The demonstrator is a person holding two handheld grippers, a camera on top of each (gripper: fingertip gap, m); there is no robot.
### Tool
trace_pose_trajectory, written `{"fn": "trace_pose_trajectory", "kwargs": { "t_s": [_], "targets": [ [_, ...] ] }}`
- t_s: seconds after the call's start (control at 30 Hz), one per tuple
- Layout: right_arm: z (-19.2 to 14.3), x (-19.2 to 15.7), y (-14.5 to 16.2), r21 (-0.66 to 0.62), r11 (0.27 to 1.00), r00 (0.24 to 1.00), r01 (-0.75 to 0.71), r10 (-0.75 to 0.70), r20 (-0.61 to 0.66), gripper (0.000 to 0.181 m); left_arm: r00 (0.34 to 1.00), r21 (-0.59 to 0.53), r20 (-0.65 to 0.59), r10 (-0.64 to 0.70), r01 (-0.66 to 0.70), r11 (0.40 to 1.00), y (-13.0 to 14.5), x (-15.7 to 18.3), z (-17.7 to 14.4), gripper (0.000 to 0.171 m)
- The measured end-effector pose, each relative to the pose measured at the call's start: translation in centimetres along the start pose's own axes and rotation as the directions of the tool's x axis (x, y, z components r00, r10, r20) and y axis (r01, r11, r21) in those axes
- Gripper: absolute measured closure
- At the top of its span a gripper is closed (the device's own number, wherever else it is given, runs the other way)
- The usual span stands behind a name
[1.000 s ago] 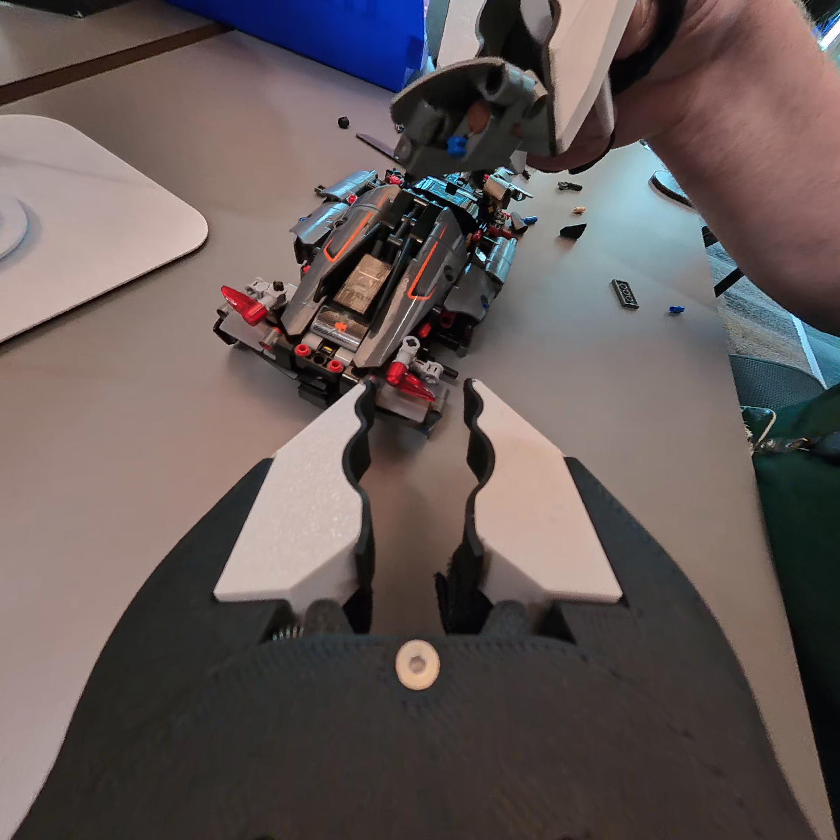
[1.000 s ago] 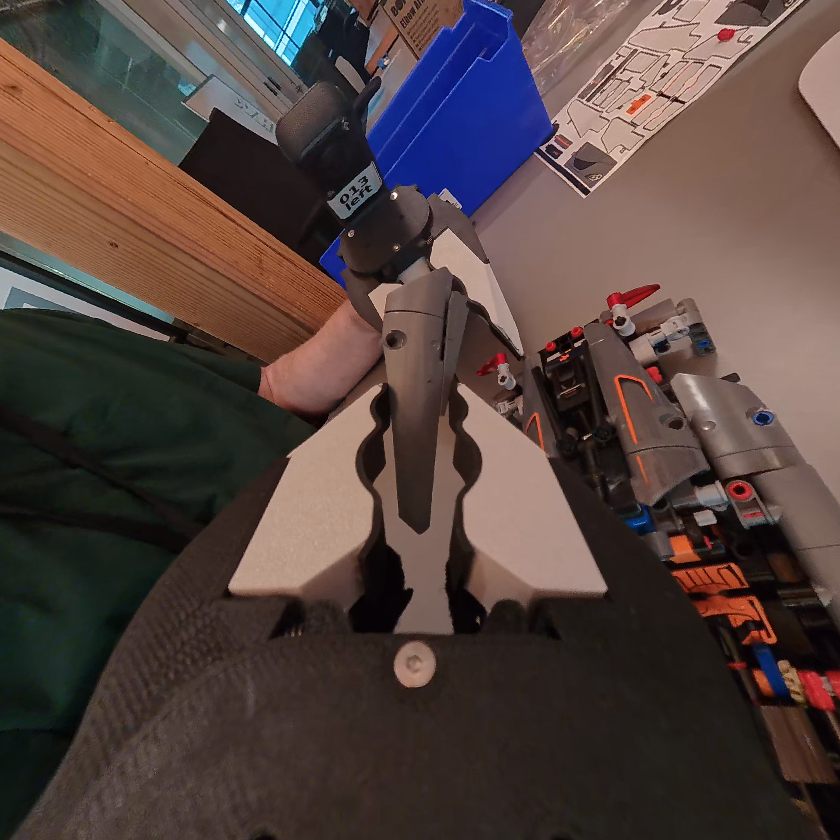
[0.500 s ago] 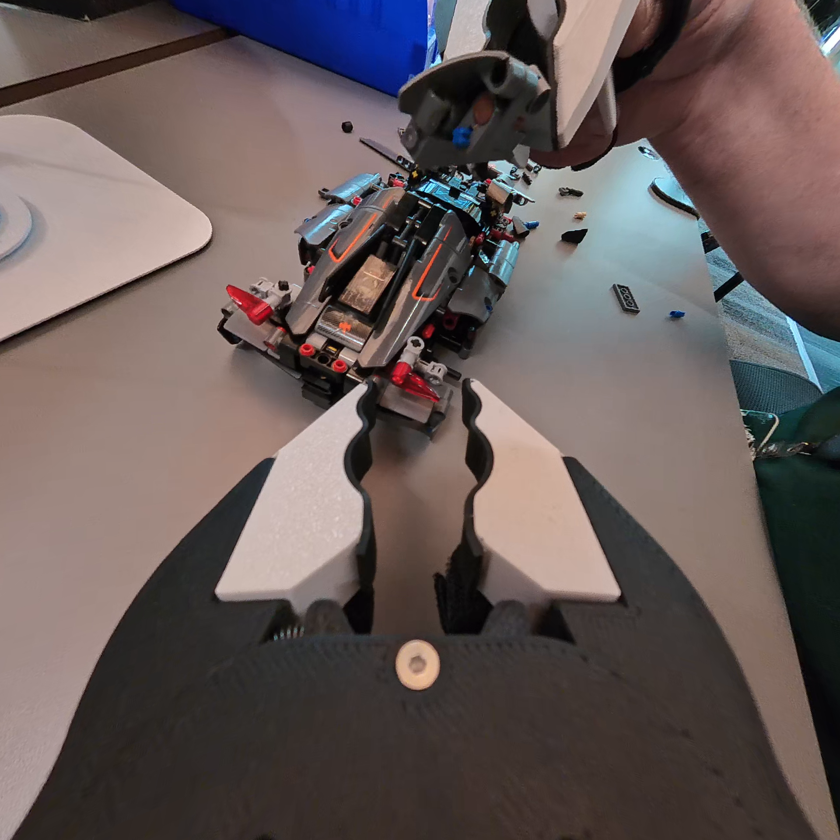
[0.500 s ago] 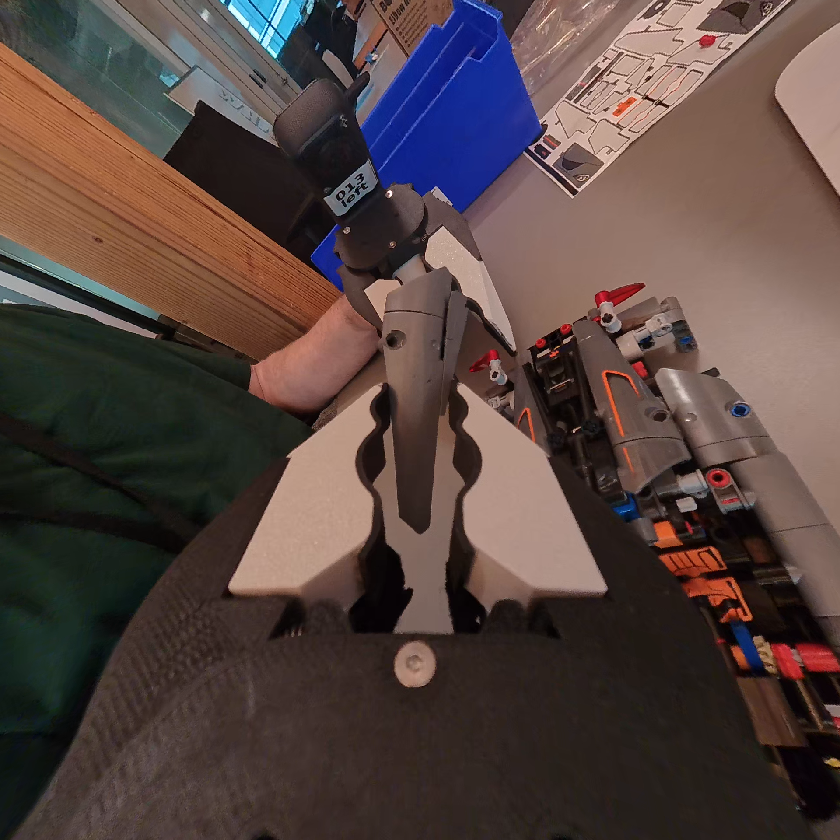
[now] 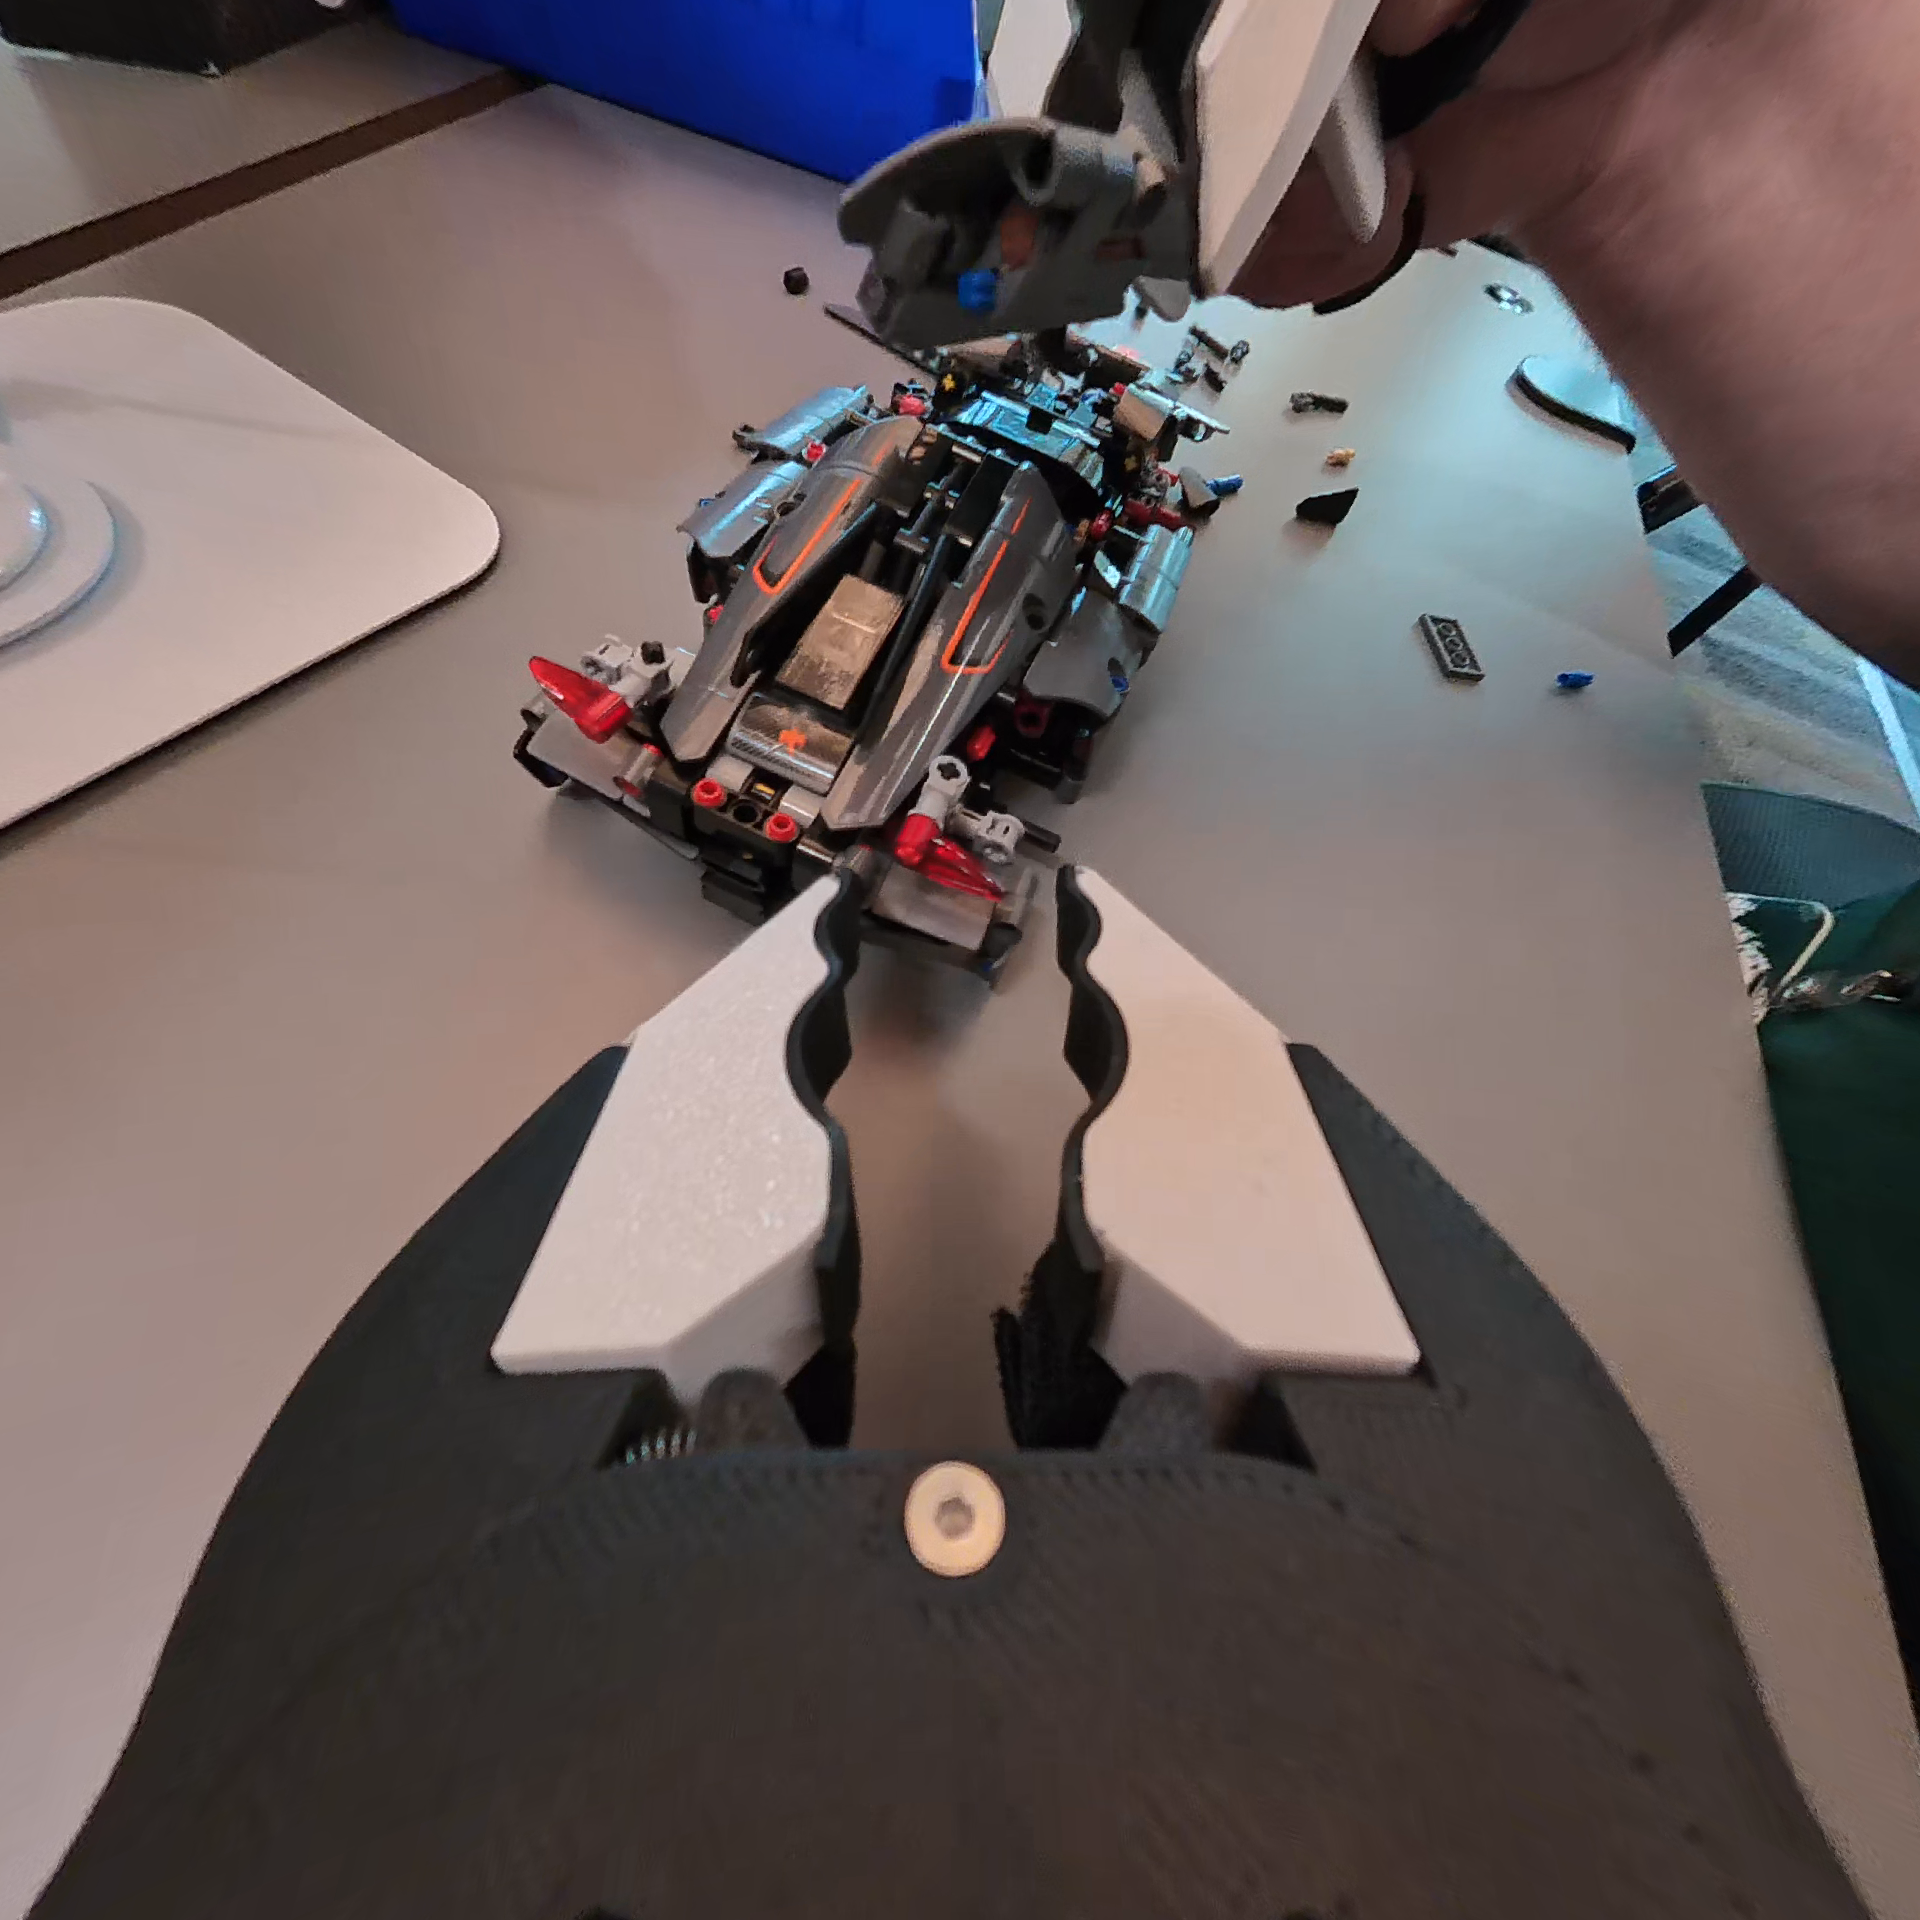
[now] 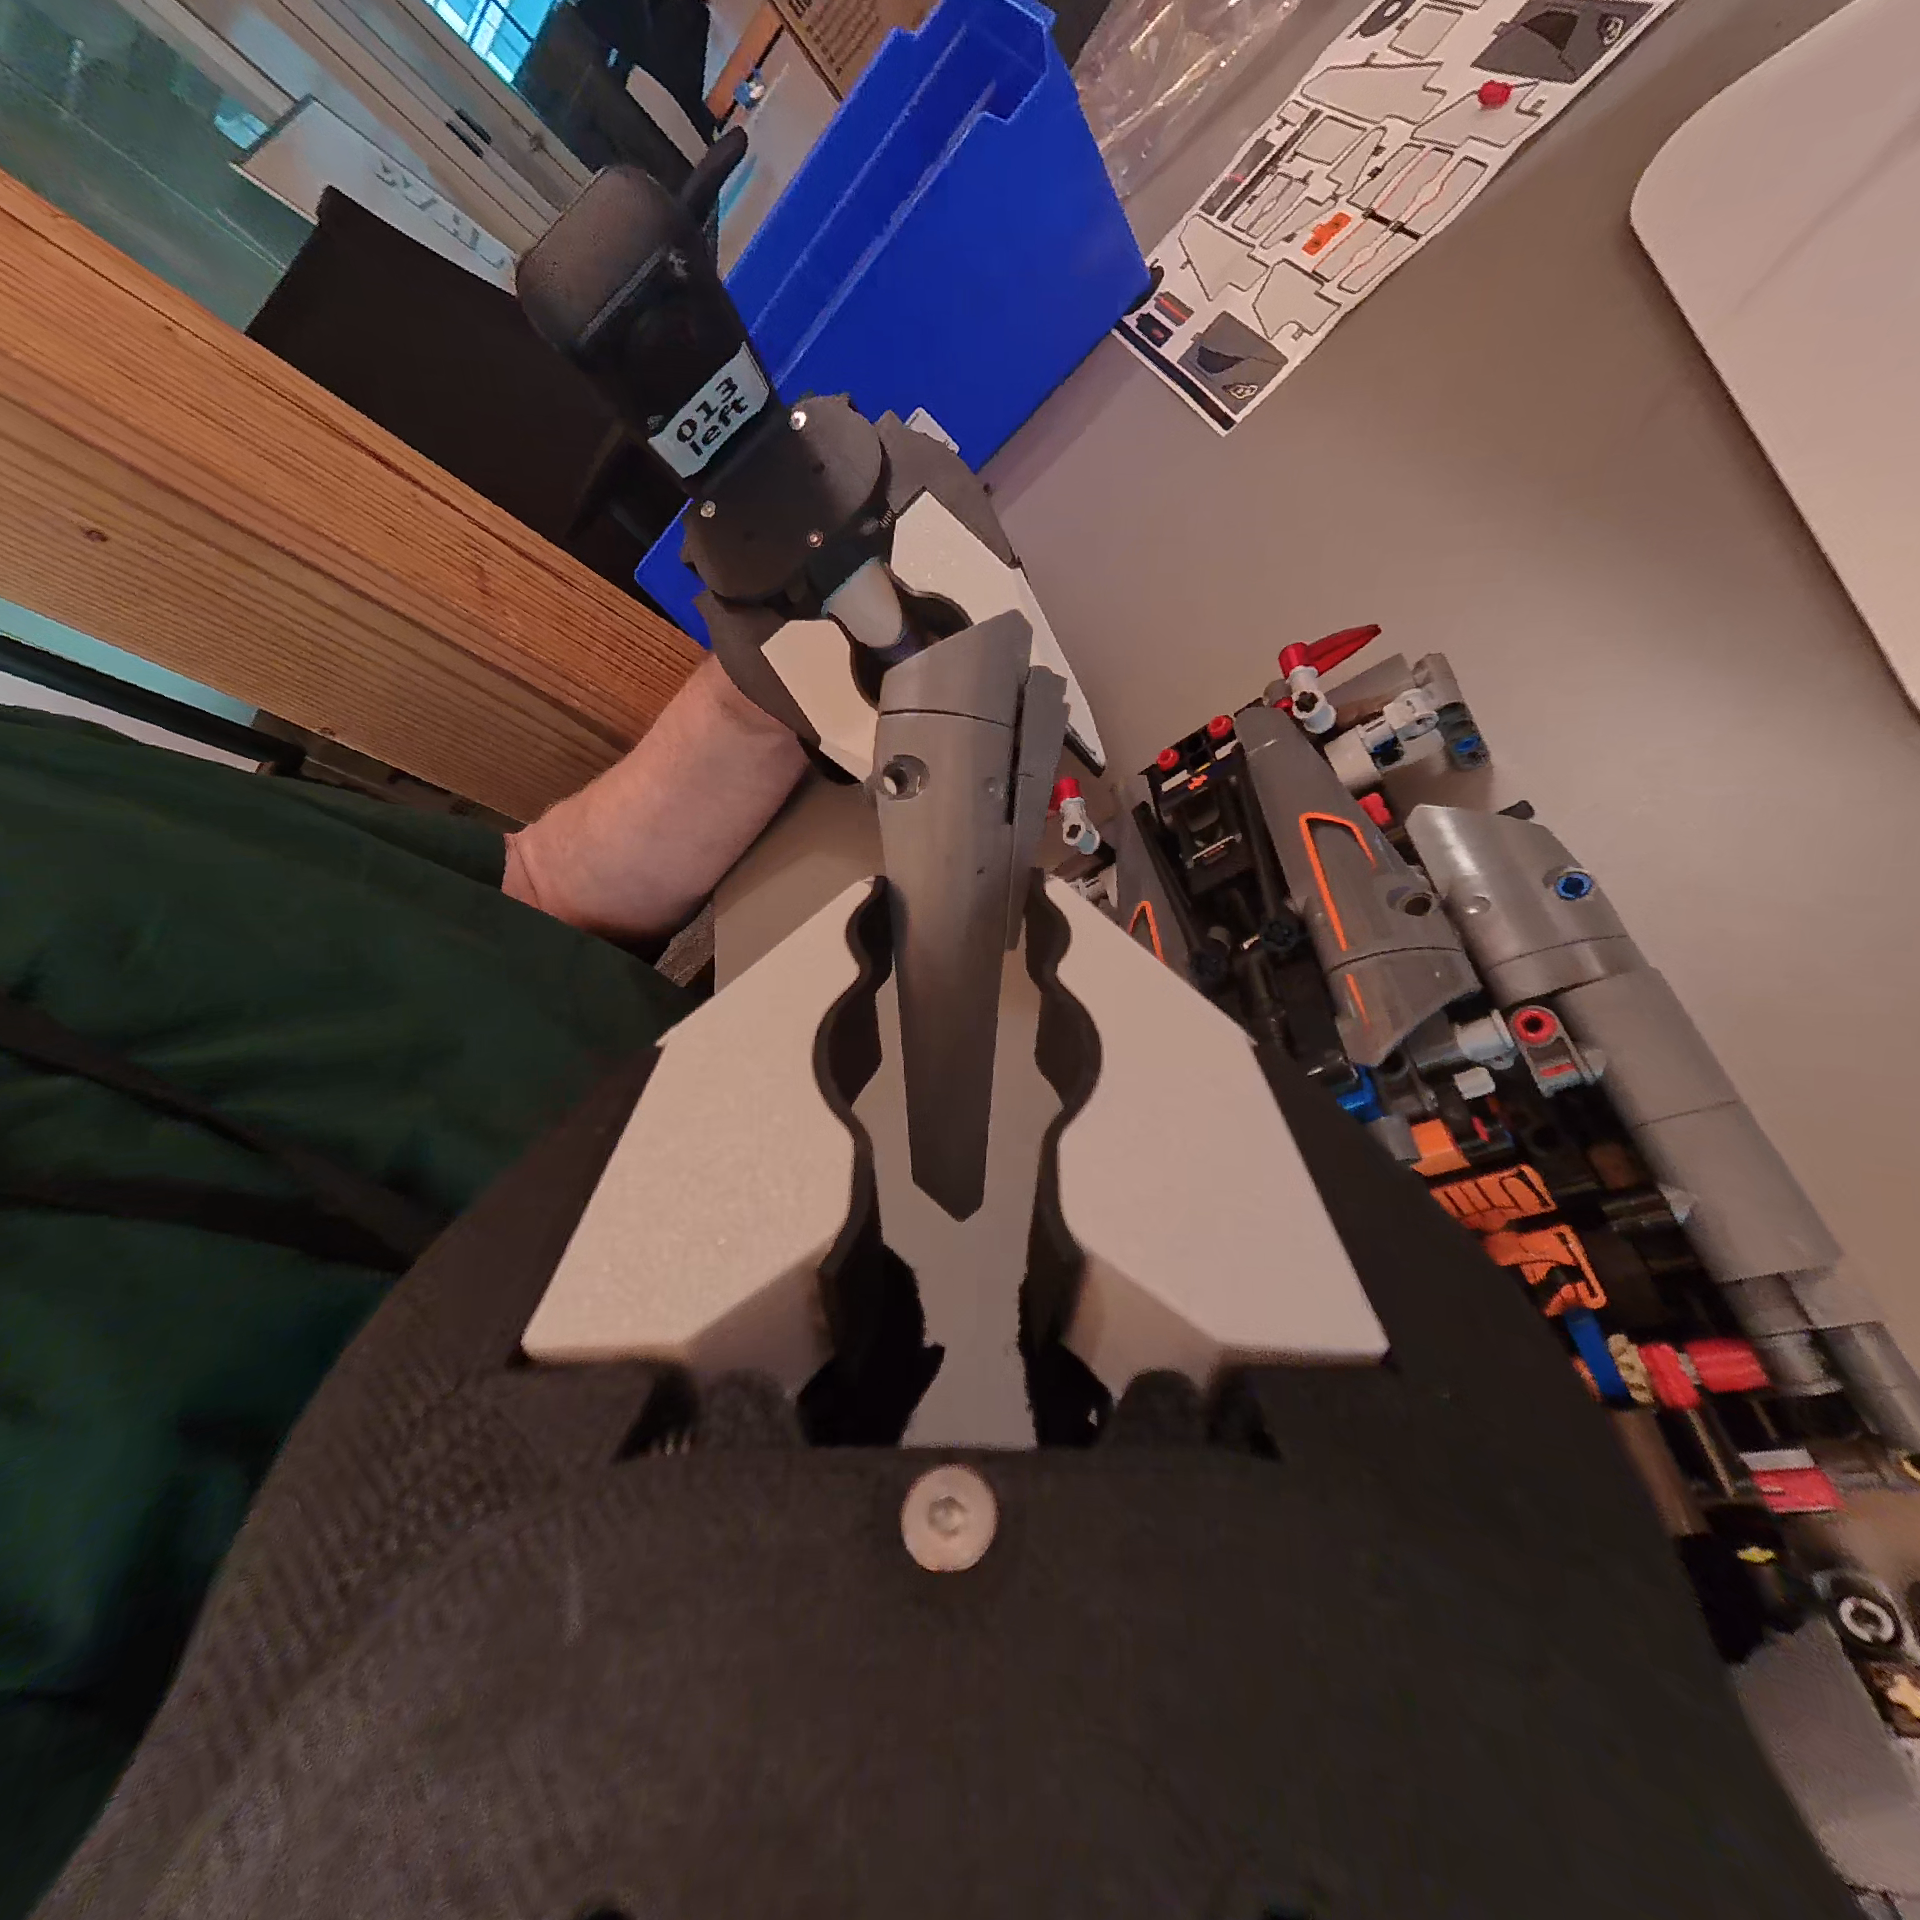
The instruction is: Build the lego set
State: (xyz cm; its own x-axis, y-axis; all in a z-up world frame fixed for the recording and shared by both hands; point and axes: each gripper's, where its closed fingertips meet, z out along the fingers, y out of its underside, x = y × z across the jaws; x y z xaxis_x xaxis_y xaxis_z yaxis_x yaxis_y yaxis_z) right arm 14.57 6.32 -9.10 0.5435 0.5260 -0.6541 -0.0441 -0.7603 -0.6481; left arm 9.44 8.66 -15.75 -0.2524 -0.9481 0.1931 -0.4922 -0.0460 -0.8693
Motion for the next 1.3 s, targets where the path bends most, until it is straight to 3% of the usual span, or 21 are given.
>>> {"fn": "trace_pose_trajectory", "kwargs": {
  "t_s": [0.57, 1.3],
  "targets": [
    [1.0, 0.9, 1.2, -0.072, 0.997, 0.997, 0.008, -0.014, -0.081, 0.158, 0.999, -0.031, 0.039, 0.038, -0.037, 0.999, 0.2, -0.1, 0.7, 0.155],
    [0.4, 1.3, 1.3, -0.057, 0.998, 0.995, 0.015, -0.021, -0.098, 0.157, 0.999, -0.033, 0.022, 0.040, -0.039, 0.999, 0.3, 0.1, 0.8, 0.149]
  ]
}}
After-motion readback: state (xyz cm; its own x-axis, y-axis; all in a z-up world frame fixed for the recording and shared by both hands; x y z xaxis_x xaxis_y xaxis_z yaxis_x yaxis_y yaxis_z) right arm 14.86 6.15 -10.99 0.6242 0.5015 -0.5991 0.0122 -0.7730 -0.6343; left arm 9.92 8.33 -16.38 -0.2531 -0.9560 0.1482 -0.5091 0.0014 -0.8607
